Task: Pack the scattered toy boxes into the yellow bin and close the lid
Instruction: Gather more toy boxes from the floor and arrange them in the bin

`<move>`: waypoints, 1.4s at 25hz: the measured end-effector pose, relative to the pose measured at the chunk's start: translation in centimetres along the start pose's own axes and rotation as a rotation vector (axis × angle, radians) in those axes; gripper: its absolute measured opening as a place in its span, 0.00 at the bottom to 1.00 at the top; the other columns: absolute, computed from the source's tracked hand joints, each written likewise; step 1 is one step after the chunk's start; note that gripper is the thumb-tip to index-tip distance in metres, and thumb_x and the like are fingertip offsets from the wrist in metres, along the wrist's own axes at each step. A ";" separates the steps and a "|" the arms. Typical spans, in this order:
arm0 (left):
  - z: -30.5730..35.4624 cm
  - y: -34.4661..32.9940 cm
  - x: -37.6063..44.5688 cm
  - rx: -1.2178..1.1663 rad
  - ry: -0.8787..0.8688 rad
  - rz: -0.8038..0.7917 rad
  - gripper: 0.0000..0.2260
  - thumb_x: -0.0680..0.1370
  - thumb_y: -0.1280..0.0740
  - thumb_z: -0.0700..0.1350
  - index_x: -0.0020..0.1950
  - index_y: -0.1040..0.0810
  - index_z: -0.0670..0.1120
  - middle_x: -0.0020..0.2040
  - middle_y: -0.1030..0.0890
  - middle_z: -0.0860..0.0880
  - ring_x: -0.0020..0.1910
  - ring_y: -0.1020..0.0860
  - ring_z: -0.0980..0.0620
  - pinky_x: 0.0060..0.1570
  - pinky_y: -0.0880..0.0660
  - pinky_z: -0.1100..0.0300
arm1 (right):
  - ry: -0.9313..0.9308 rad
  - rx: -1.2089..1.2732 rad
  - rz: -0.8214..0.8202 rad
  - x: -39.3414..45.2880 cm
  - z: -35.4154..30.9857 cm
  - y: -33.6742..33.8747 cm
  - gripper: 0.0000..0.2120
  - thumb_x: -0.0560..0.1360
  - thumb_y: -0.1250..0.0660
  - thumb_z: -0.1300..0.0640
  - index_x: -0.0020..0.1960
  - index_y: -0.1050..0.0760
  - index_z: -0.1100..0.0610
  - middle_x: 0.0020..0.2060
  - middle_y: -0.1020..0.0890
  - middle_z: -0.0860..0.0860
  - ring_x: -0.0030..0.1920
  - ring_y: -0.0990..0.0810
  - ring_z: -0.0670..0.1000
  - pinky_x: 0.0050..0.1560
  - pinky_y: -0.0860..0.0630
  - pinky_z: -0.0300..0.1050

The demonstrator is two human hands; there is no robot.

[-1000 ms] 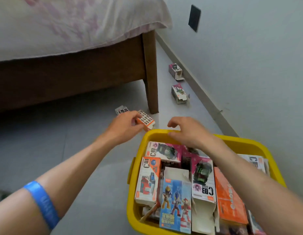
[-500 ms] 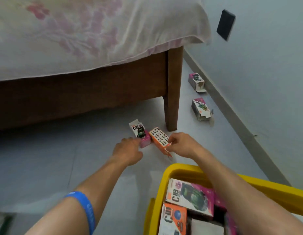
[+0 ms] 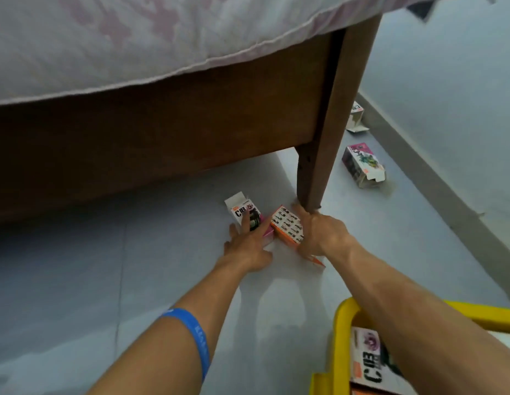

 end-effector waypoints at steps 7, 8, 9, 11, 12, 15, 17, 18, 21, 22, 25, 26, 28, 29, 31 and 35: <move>-1.2 -2.1 -2.4 -0.018 -0.106 0.208 0.17 0.73 0.30 0.59 0.58 0.23 0.53 0.68 0.37 0.48 0.62 0.30 0.41 0.62 0.28 0.49 | -0.181 -0.120 -0.042 0.1 1.2 -1.5 0.29 0.70 0.30 0.41 0.65 0.30 0.53 0.56 0.19 0.51 0.56 0.19 0.55 0.52 0.23 0.46; -1.3 -2.2 -2.5 -0.088 -0.040 0.257 0.16 0.73 0.29 0.58 0.54 0.22 0.50 0.65 0.35 0.46 0.59 0.28 0.41 0.59 0.26 0.50 | -0.203 -0.040 -0.056 -0.1 1.6 -1.7 0.30 0.69 0.30 0.38 0.64 0.29 0.54 0.55 0.19 0.51 0.55 0.19 0.54 0.48 0.25 0.44; -1.4 -2.2 -2.6 -0.156 0.032 0.310 0.16 0.73 0.28 0.56 0.54 0.22 0.46 0.63 0.32 0.45 0.57 0.26 0.41 0.57 0.25 0.50 | -0.220 0.031 -0.050 -0.6 2.0 -1.9 0.31 0.70 0.31 0.36 0.64 0.30 0.54 0.54 0.19 0.51 0.55 0.19 0.54 0.46 0.26 0.45; -1.6 -1.8 -3.0 -0.274 0.119 0.374 0.19 0.72 0.26 0.51 0.58 0.27 0.46 0.61 0.31 0.44 0.54 0.23 0.39 0.54 0.24 0.50 | -0.225 0.122 -0.004 -1.8 2.1 -1.5 0.32 0.70 0.32 0.33 0.63 0.32 0.54 0.54 0.19 0.52 0.54 0.19 0.55 0.46 0.25 0.48; -1.4 -1.3 -3.2 -0.347 0.130 0.390 0.22 0.72 0.26 0.50 0.62 0.30 0.49 0.62 0.32 0.45 0.55 0.23 0.39 0.54 0.24 0.51 | -0.204 0.162 0.019 -2.4 2.0 -1.0 0.32 0.69 0.31 0.33 0.62 0.33 0.53 0.54 0.20 0.52 0.54 0.19 0.55 0.45 0.25 0.48; 0.1 2.0 -4.2 -0.615 0.058 0.412 0.32 0.72 0.25 0.48 0.72 0.37 0.57 0.66 0.28 0.47 0.58 0.22 0.43 0.58 0.23 0.49 | -0.149 0.402 0.129 -4.9 2.6 3.1 0.33 0.63 0.32 0.29 0.56 0.33 0.51 0.47 0.21 0.50 0.48 0.20 0.56 0.39 0.29 0.47; 3.8 4.6 -6.2 -0.763 -0.099 0.384 0.29 0.74 0.27 0.45 0.71 0.33 0.59 0.63 0.23 0.50 0.51 0.19 0.49 0.52 0.20 0.50 | -0.143 0.626 0.216 -8.7 5.6 6.4 0.29 0.59 0.32 0.33 0.53 0.32 0.48 0.45 0.21 0.47 0.43 0.21 0.51 0.35 0.30 0.46; 5.9 5.6 -7.8 -0.790 -0.195 0.361 0.26 0.74 0.27 0.43 0.69 0.30 0.59 0.62 0.22 0.51 0.48 0.18 0.52 0.48 0.19 0.51 | -0.143 0.728 0.264 -11.0 7.4 7.5 0.29 0.57 0.32 0.36 0.54 0.31 0.47 0.45 0.20 0.45 0.43 0.20 0.49 0.34 0.28 0.45; 13.1 8.2 -14.3 -0.761 -0.578 0.264 0.18 0.71 0.24 0.50 0.57 0.24 0.59 0.55 0.17 0.52 0.48 0.15 0.53 0.42 0.17 0.56 | -0.160 1.070 0.435 -18.3 13.4 9.0 0.34 0.54 0.29 0.39 0.58 0.26 0.49 0.46 0.16 0.46 0.42 0.15 0.49 0.39 0.18 0.50; 15.9 8.8 -16.8 -0.708 -0.712 0.230 0.18 0.69 0.23 0.53 0.57 0.23 0.57 0.53 0.16 0.52 0.49 0.15 0.52 0.42 0.17 0.57 | -0.170 1.158 0.488 -20.9 15.5 9.1 0.33 0.54 0.28 0.40 0.57 0.24 0.51 0.45 0.14 0.48 0.41 0.14 0.50 0.38 0.17 0.50; 24.5 8.6 -22.0 -0.589 -0.898 -0.010 0.22 0.69 0.23 0.56 0.60 0.24 0.55 0.52 0.15 0.53 0.49 0.15 0.53 0.39 0.19 0.62 | -0.259 1.168 0.568 -28.2 21.3 8.4 0.29 0.56 0.27 0.41 0.53 0.20 0.53 0.43 0.13 0.50 0.42 0.14 0.53 0.42 0.17 0.54; 27.0 7.4 -22.8 -0.496 -0.886 -0.088 0.25 0.68 0.22 0.58 0.61 0.26 0.56 0.52 0.15 0.54 0.48 0.15 0.54 0.38 0.20 0.64 | -0.309 1.116 0.578 -30.7 22.9 7.7 0.28 0.56 0.27 0.41 0.53 0.20 0.52 0.44 0.13 0.51 0.43 0.14 0.54 0.45 0.17 0.57; 30.5 4.1 -23.4 -0.217 -0.830 -0.131 0.32 0.66 0.23 0.60 0.65 0.32 0.59 0.53 0.16 0.56 0.47 0.16 0.57 0.37 0.20 0.66 | -0.428 0.987 0.578 -34.8 25.0 6.2 0.28 0.58 0.29 0.39 0.54 0.21 0.51 0.44 0.14 0.49 0.43 0.15 0.52 0.48 0.18 0.58; 32.0 2.1 -23.6 -0.108 -0.811 -0.118 0.34 0.67 0.23 0.60 0.67 0.35 0.60 0.55 0.18 0.57 0.48 0.17 0.57 0.39 0.19 0.65 | -0.492 0.904 0.585 -37.2 25.9 5.4 0.28 0.59 0.31 0.38 0.55 0.23 0.50 0.45 0.15 0.47 0.44 0.16 0.51 0.47 0.19 0.55; 34.1 -1.5 -23.5 -0.042 -0.778 -0.085 0.37 0.68 0.22 0.59 0.72 0.37 0.58 0.61 0.20 0.54 0.50 0.18 0.56 0.48 0.19 0.58 | -0.609 0.671 0.576 -41.4 26.5 3.6 0.30 0.62 0.33 0.35 0.61 0.29 0.45 0.46 0.19 0.46 0.46 0.18 0.53 0.43 0.24 0.47; 36.6 -5.0 -23.1 0.042 -0.777 0.021 0.37 0.68 0.22 0.58 0.72 0.34 0.54 0.65 0.22 0.50 0.49 0.22 0.54 0.46 0.23 0.59 | -0.613 0.310 0.468 -45.4 24.3 -0.9 0.27 0.70 0.32 0.35 0.61 0.33 0.51 0.51 0.18 0.53 0.50 0.19 0.58 0.41 0.31 0.47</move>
Point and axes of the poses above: each hand's wrist, its own x-axis towards the middle knuckle, its own y-axis out of the back of the hand, z = x × y, the point moved 5 cm from there along x, towards the middle knuckle
